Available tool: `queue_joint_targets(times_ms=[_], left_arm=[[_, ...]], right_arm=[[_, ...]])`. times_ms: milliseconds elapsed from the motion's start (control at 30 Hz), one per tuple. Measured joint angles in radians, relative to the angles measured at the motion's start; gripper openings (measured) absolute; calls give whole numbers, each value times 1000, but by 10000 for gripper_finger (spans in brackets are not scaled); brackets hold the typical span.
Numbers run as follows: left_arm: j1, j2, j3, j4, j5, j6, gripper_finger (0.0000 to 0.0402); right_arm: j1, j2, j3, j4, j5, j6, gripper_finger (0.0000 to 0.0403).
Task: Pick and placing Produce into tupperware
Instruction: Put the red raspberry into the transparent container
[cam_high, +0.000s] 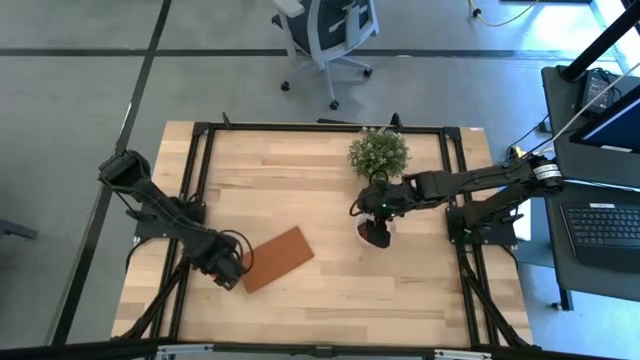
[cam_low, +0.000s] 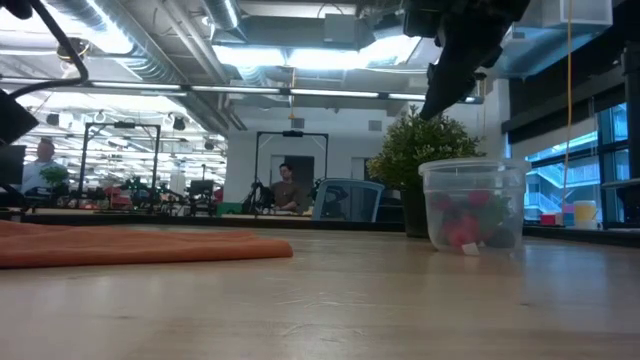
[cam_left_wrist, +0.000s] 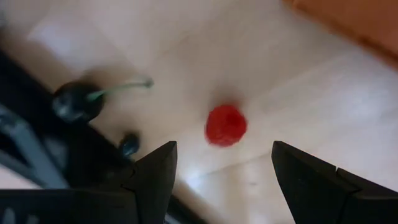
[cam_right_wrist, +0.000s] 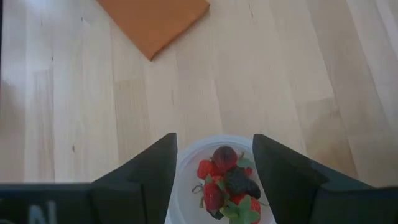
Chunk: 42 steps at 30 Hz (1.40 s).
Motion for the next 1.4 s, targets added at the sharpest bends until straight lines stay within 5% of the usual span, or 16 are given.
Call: queue_joint_targets(times_ms=[367,1400], left_arm=[[-1,0,-71,106,-32,-3,248],[0,-1,-113,174,-17,8,89]], right_arm=[[0,0,0,0,0,-1,212],[0,0,0,15,0,0,212]])
